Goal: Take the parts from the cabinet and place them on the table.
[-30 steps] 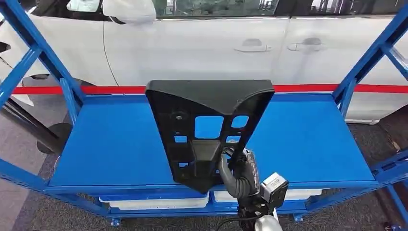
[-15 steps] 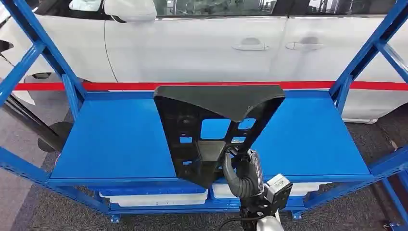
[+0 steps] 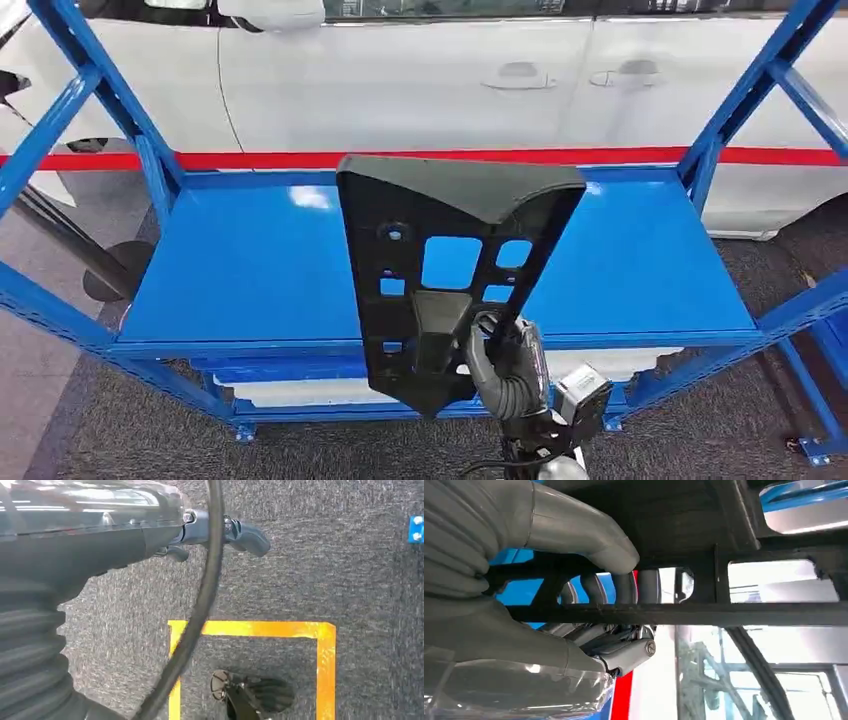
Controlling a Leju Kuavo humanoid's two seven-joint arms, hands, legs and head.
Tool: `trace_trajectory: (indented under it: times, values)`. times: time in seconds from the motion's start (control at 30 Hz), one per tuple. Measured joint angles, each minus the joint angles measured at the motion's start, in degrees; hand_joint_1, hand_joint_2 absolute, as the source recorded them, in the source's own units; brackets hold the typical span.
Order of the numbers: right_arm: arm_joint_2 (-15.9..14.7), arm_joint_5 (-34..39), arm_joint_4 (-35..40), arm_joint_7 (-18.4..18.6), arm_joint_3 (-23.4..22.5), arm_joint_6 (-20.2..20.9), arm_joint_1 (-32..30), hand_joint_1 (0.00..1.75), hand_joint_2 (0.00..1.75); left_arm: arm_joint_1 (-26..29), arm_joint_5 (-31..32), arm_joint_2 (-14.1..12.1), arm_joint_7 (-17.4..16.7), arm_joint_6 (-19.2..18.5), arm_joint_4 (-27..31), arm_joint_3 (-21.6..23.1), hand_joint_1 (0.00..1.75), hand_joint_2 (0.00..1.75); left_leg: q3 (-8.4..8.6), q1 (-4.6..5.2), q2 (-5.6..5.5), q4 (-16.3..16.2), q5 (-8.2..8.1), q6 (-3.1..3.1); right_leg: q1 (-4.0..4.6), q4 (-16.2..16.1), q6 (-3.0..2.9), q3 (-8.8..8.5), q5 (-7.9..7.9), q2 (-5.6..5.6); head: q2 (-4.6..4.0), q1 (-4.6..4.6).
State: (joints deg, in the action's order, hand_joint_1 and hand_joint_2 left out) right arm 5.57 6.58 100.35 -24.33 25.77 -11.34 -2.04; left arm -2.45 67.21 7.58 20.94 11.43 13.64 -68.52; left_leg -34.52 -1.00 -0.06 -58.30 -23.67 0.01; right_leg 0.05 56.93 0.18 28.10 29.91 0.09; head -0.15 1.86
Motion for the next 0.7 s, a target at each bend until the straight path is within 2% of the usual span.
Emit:
trace_trajectory:
  times: [0.03,0.07,0.1,0.13,0.17,0.2,0.23,0.27,0.3,0.33,0.37,0.4,0.43,0.47,0.5,0.57,0.6,0.63,0.67,0.7]
  values:
    - [0.0,0.0,0.02,0.02,0.0,0.02,0.01,1.75,1.75,-0.02,0.04,0.0,0.0,0.0,0.0,0.0,0.0,1.75,-0.09,-0.11,-0.01,0.22,0.43,-0.43,0.12,0.21,-0.27,0.24,-0.18,0.02,0.0,0.0]
    - [0.0,-0.02,0.02,0.02,0.0,0.07,-0.08,1.75,1.75,0.08,0.11,-0.02,0.0,0.02,0.0,-0.02,0.0,1.75,-0.28,0.11,-0.07,0.36,0.76,-0.95,-0.24,-0.37,-0.93,0.51,-0.92,-0.09,0.0,0.0]
    - [0.0,-0.02,0.11,0.0,0.0,0.07,-0.02,1.75,1.75,0.05,0.11,-0.04,0.0,0.02,0.0,-0.11,0.0,1.75,-0.73,-0.17,-0.07,-0.44,-0.69,-1.05,-0.46,-0.65,-1.38,0.92,-1.62,-0.41,0.0,0.0]
    - [0.02,-0.04,0.15,-0.02,0.0,0.09,-0.04,1.75,1.75,0.06,0.11,-0.04,0.0,0.0,0.0,-0.13,0.0,1.75,-1.65,-0.09,-0.05,-2.48,-3.5,-1.09,-0.42,-0.64,-1.94,1.59,-2.07,-0.39,0.0,0.02]
    - [0.07,-0.02,0.24,-0.02,0.0,0.09,-0.09,1.75,1.75,0.11,0.15,-0.02,0.0,0.0,0.0,-0.13,0.0,1.75,-2.72,-0.21,-0.05,-6.08,-6.76,-1.15,-0.31,-0.53,-2.31,2.22,-2.48,-0.45,0.0,0.02]
    - [0.04,-0.04,0.26,-0.02,0.0,0.09,-0.17,1.75,1.75,0.09,0.15,-0.02,-0.02,0.0,0.0,-0.13,0.0,1.75,-3.91,-0.21,-0.04,-10.59,-9.78,-1.27,-0.17,-0.41,-2.42,2.91,-2.93,-0.5,0.0,0.0]
    - [0.04,-0.04,0.26,-0.02,0.0,0.09,-0.21,1.75,1.75,0.06,0.15,-0.02,-0.02,0.0,0.0,-0.13,0.0,1.75,-4.77,-0.18,-0.05,-14.46,-11.58,-1.38,0.03,-0.22,-2.52,3.67,-3.38,-0.58,0.0,0.02]
    - [0.04,-0.04,0.26,-0.02,0.0,0.09,-0.25,1.75,1.75,0.04,0.15,-0.07,-0.02,0.0,0.0,-0.15,0.0,1.75,-4.83,-0.17,-0.04,-16.93,-11.75,-1.46,0.19,0.1,-2.55,4.57,-3.82,-0.62,0.0,0.0]
    - [0.04,-0.04,0.26,-0.02,0.0,0.09,-0.28,1.75,1.75,0.04,0.15,-0.11,-0.02,0.0,0.02,-0.18,0.0,1.75,-3.72,-0.17,-0.04,-16.64,-10.48,-1.39,0.32,0.45,-2.52,5.39,-4.18,-0.62,0.0,0.02]
    - [0.04,-0.04,0.26,-0.02,0.0,0.09,-0.32,1.75,1.75,0.04,0.15,-0.11,-0.02,-0.02,0.02,-0.2,0.0,1.75,-1.29,-0.16,-0.04,-13.82,-8.25,-1.17,0.4,0.86,-2.46,6.26,-4.5,-0.62,0.0,0.02]
    - [0.04,-0.04,0.28,-0.02,0.0,0.11,-0.37,1.75,1.75,0.02,0.17,-0.11,-0.02,-0.02,0.02,-0.2,0.0,1.75,1.97,-0.08,-0.04,-9.31,-6.23,-0.86,0.47,1.34,-2.35,7.01,-4.79,-0.6,0.0,0.0]
    - [0.04,-0.09,0.33,-0.02,-0.02,0.17,-0.37,1.75,1.75,-0.05,0.17,-0.11,-0.02,-0.02,0.02,-0.2,0.0,1.75,5.46,0.06,-0.04,-4.37,-5.44,-0.41,0.51,1.8,-2.22,7.63,-5.03,-0.59,0.0,0.02]
    - [0.04,-0.09,0.5,-0.02,-0.02,0.26,-0.44,1.75,1.75,-0.24,0.17,-0.22,-0.02,-0.02,0.11,-0.2,0.0,1.75,7.7,0.45,-0.02,-0.18,-7.64,0.08,0.62,2.17,-1.91,8.14,-5.3,-0.64,0.0,0.02]
    - [0.04,-0.11,0.61,-0.02,-0.02,0.31,-0.44,1.75,1.75,-0.3,0.17,-0.2,-0.02,-0.02,0.11,-0.2,0.0,1.75,8.16,0.52,-0.03,0.56,-7.37,0.02,0.57,2.25,-1.57,8.2,-5.62,-0.69,0.0,0.0]
    - [0.07,-0.13,0.63,-0.02,-0.02,0.35,-0.47,1.75,1.75,-0.21,0.2,-0.2,-0.02,-0.02,0.13,-0.22,0.0,1.75,7.64,0.74,-0.08,0.67,-7.1,0.19,0.45,2.16,-1.16,8.11,-6.01,-0.81,0.0,0.0]
    - [0.07,-0.13,0.74,-0.02,-0.04,0.55,-0.54,1.75,1.75,-0.16,0.17,-0.24,-0.04,-0.02,0.15,-0.28,0.0,1.75,7.22,0.92,-0.09,0.95,-6.24,0.84,0.29,1.82,-0.49,8.19,-7.02,-0.78,0.0,0.0]
    - [0.02,-0.13,0.77,-0.02,-0.07,0.57,-0.58,1.75,1.75,-0.17,0.17,-0.17,-0.07,-0.07,0.15,-0.28,0.0,1.75,6.94,0.14,0.34,1.53,-5.21,1.26,0.2,2.25,-0.13,8.47,-6.39,-0.59,0.0,0.0]
    - [0.02,-0.13,0.81,-0.02,-0.07,0.59,-0.59,1.75,1.75,-0.29,0.2,-0.17,-0.07,-0.13,0.15,-0.28,0.0,1.75,6.36,0.19,0.4,1.6,-4.68,1.56,0.18,3.33,0.19,9.15,-4.25,-0.29,0.0,0.0]
    - [0.02,-0.13,0.94,-0.04,-0.09,0.68,-0.6,1.75,1.75,-0.3,0.2,-0.17,-0.07,-0.15,0.15,-0.3,0.0,1.75,5.45,0.18,0.47,1.6,-4.0,2.03,-0.08,6.83,0.47,10.35,-0.13,-0.26,0.0,0.0]
    - [0.0,-0.13,0.94,-0.02,-0.11,0.68,-0.63,1.75,1.75,-0.28,0.17,-0.17,-0.07,-0.15,0.15,-0.31,0.0,1.75,4.72,0.19,0.55,1.59,-3.42,2.05,-0.39,10.77,0.82,11.41,3.07,-0.26,0.0,-0.02]
